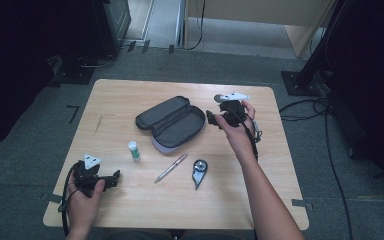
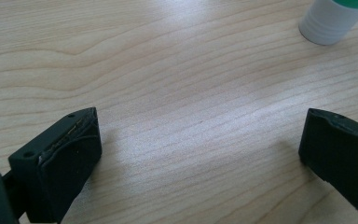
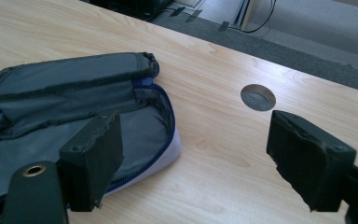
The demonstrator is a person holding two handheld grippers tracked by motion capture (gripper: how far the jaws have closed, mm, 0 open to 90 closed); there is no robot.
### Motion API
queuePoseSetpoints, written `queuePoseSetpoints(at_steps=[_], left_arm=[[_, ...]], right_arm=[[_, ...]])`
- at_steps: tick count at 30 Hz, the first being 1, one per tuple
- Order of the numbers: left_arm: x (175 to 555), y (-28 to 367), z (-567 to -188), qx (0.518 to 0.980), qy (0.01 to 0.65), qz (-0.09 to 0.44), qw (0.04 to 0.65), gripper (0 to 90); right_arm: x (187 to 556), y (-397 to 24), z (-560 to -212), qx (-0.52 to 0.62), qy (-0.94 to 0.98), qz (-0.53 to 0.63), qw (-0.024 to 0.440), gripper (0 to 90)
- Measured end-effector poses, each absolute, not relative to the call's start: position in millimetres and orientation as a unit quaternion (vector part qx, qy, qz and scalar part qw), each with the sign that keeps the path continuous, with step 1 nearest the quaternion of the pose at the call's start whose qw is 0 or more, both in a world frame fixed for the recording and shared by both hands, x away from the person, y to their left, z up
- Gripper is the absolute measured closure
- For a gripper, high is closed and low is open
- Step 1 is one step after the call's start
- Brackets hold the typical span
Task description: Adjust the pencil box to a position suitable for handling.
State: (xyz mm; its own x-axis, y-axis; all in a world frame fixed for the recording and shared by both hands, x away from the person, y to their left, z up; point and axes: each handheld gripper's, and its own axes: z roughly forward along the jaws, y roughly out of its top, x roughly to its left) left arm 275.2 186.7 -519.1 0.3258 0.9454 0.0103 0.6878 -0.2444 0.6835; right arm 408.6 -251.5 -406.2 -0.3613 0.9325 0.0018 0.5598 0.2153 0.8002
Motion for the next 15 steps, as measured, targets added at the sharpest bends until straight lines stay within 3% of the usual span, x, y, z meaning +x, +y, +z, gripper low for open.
queuePoseSetpoints(at_steps=[9, 15], left_arm=[[275.3, 186.5, -519.0, 0.760, 0.537, 0.217, 0.296, 0.0], [275.4, 186.1, -519.1, 0.761, 0.536, 0.216, 0.296, 0.0]], right_arm=[[429.3, -240.8, -410.3, 0.505, 0.739, 0.379, 0.232, 26.8], [441.1, -231.1, -416.9, 0.511, 0.744, 0.351, 0.249, 30.5]])
